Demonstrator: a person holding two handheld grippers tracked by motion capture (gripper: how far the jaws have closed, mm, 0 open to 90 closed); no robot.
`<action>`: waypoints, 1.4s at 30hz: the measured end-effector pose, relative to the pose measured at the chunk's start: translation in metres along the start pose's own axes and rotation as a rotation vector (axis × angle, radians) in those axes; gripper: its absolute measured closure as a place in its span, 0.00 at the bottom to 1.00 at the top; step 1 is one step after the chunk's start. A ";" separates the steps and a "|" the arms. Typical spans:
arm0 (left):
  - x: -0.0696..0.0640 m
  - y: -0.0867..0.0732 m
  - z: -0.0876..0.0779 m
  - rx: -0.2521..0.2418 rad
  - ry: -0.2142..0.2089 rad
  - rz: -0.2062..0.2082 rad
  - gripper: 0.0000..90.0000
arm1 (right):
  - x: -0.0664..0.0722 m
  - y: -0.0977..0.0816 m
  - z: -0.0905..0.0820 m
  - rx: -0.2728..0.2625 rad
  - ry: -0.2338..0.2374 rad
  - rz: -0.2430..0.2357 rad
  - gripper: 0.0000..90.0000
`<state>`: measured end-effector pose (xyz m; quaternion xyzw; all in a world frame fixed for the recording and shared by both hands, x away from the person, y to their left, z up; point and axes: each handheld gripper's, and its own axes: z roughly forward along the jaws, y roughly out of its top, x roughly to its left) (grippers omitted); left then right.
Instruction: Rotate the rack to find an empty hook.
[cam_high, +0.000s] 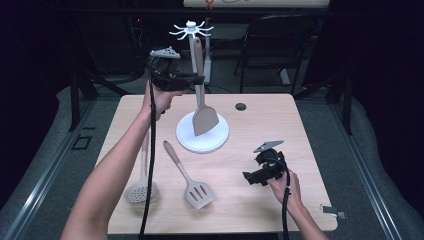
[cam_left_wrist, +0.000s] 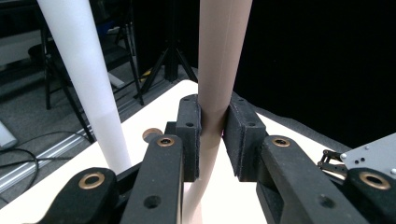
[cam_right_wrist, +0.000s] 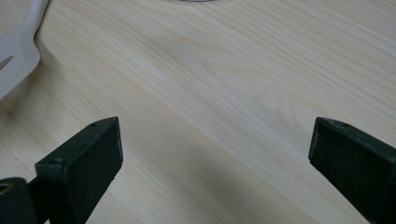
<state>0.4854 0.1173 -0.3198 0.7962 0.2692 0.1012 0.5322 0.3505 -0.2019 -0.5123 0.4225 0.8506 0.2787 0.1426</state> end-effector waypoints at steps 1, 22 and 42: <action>0.001 0.000 0.000 -0.002 -0.001 -0.006 0.85 | 0.000 0.000 0.000 0.006 -0.004 -0.004 0.03; 0.017 -0.003 0.001 -0.042 -0.004 -0.109 0.80 | 0.002 0.000 0.001 0.031 -0.006 -0.030 0.03; 0.020 -0.002 0.004 -0.047 0.071 -0.183 0.76 | 0.003 -0.001 0.005 0.031 0.009 -0.031 0.03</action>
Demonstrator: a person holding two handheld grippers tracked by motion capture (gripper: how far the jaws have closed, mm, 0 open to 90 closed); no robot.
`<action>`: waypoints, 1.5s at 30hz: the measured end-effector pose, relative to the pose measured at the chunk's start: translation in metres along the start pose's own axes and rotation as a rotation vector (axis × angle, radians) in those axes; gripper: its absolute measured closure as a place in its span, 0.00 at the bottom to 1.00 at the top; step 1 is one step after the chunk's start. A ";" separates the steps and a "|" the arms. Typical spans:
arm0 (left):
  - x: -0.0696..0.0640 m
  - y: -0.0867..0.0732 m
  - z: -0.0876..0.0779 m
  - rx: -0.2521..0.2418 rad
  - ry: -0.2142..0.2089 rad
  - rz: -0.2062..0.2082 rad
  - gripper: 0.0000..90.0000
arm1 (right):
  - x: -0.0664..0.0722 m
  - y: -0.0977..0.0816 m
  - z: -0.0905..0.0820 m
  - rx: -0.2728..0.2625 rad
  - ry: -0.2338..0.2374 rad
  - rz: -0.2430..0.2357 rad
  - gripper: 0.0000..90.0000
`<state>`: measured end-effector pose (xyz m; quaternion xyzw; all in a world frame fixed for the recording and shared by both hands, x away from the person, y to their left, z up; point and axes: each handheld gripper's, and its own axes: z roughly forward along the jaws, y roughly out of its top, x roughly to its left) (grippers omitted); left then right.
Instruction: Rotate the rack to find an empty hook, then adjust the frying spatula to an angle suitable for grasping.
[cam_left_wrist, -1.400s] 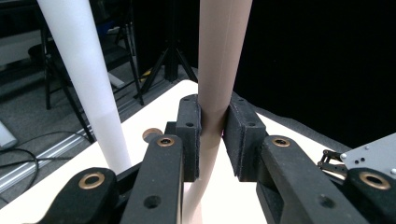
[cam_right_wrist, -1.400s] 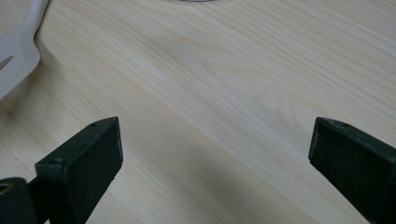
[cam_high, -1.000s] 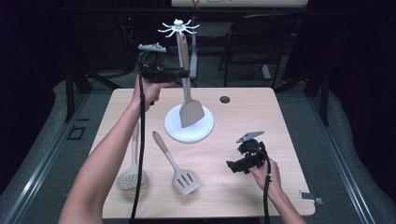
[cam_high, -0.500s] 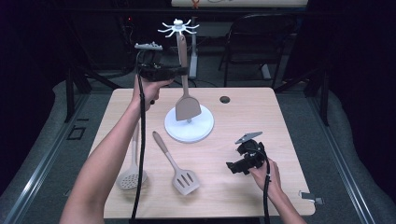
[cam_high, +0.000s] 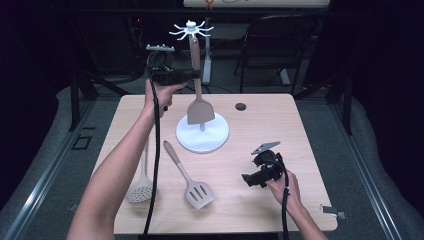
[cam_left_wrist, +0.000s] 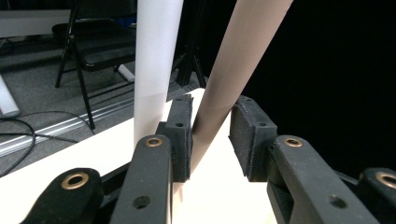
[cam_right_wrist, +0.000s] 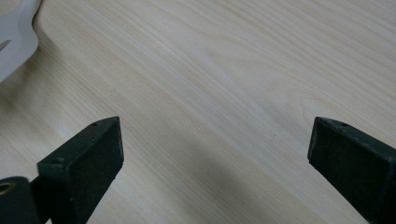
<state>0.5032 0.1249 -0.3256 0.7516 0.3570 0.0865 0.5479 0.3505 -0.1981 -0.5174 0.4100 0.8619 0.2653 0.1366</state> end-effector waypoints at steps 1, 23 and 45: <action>0.000 0.000 -0.001 0.003 0.007 -0.001 0.76 | 0.000 0.000 0.000 0.000 0.000 0.000 0.03; -0.017 -0.004 -0.031 0.049 0.152 0.136 0.75 | -0.001 -0.001 0.001 0.015 -0.013 0.006 0.04; -0.039 0.040 -0.057 -0.065 0.205 0.234 0.94 | -0.005 -0.001 0.003 0.028 -0.024 0.010 0.04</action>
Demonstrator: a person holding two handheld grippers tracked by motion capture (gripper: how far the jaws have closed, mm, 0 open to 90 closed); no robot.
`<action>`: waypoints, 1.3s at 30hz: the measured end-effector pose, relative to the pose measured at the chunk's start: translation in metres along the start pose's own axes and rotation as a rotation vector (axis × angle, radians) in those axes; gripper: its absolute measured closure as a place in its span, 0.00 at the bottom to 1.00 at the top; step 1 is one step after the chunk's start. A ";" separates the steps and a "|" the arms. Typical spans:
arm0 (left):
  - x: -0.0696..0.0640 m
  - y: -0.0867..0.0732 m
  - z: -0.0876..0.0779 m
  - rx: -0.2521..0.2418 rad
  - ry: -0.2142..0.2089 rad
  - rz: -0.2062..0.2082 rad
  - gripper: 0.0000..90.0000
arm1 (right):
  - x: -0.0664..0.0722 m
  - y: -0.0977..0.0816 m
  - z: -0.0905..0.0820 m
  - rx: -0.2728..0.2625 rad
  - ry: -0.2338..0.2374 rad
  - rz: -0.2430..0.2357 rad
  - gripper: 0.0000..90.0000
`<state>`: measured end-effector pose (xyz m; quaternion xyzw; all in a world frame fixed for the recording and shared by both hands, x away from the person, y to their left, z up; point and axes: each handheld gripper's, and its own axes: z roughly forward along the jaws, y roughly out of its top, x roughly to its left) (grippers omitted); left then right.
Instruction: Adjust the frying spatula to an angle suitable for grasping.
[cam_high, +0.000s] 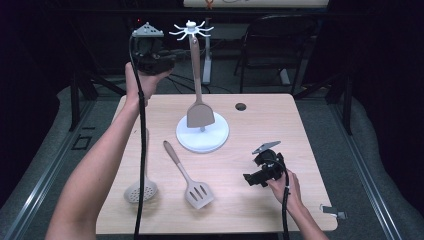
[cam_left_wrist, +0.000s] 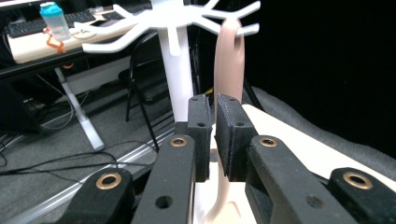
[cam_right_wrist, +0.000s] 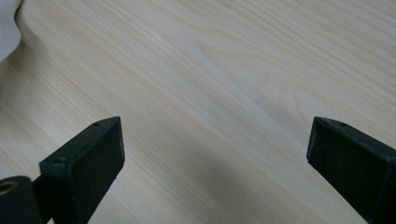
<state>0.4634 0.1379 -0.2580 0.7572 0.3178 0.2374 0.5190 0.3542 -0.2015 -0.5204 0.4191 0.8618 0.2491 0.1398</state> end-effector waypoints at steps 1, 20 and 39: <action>0.000 0.002 0.000 -0.002 0.003 0.004 0.93 | 0.000 0.000 0.001 -0.009 0.007 0.009 0.04; 0.008 0.020 0.003 -0.043 0.047 -0.035 0.94 | 0.002 0.000 0.000 -0.014 0.007 0.001 0.04; 0.018 0.022 0.009 -0.025 0.114 -0.055 0.94 | 0.003 0.001 -0.001 0.005 -0.001 -0.014 0.04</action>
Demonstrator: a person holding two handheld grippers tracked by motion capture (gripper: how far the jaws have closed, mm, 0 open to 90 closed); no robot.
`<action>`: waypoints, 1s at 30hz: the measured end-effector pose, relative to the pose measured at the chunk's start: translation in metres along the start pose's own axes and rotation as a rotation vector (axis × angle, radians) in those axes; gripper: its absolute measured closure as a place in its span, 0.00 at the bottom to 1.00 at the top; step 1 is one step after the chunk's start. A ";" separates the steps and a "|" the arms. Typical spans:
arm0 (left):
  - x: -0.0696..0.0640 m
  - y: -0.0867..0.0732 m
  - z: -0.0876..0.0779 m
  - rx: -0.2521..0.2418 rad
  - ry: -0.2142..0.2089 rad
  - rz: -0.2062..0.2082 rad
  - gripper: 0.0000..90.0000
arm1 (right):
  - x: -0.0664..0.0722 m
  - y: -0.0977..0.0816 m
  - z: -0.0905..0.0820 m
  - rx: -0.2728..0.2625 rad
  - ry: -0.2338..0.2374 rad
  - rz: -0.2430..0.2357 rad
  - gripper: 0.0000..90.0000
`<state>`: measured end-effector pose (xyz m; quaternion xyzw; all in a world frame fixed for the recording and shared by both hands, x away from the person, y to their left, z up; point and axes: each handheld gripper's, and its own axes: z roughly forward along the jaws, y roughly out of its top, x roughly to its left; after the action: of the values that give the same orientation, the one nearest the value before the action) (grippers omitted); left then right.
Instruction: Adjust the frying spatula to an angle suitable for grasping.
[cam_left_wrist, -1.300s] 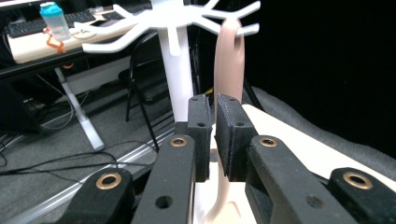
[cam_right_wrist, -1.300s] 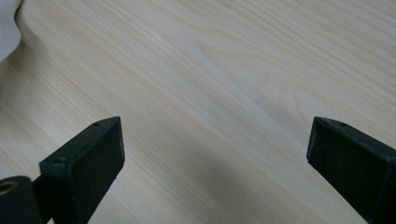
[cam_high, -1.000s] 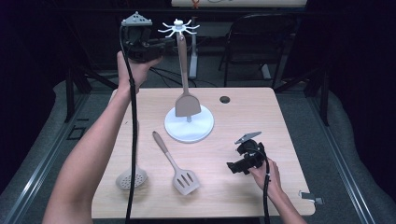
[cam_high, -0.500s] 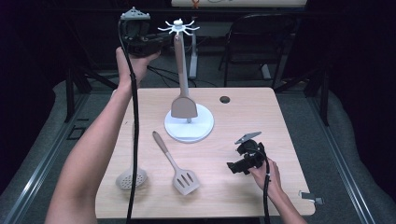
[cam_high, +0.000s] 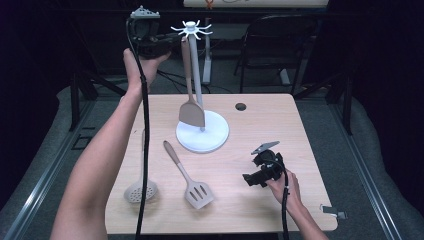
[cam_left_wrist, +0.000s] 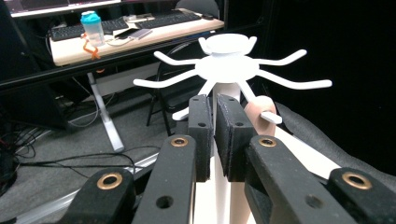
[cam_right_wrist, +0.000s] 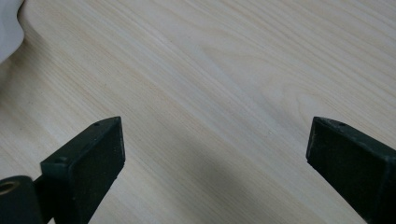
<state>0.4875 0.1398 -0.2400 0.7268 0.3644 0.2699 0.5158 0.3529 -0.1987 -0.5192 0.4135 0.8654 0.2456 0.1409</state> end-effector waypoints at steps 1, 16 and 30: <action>0.000 0.000 0.000 0.002 0.001 -0.001 0.94 | 0.000 0.000 0.000 0.000 0.000 0.000 0.04; 0.002 -0.008 -0.006 0.006 -0.006 -0.033 0.82 | 0.001 0.000 0.001 0.004 0.017 -0.015 0.06; 0.004 -0.056 -0.017 0.119 0.042 -0.035 0.35 | 0.006 0.001 0.004 0.017 0.045 -0.040 0.07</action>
<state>0.4627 0.1644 -0.2878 0.7439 0.4032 0.2538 0.4686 0.3520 -0.1924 -0.5225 0.3918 0.8785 0.2444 0.1227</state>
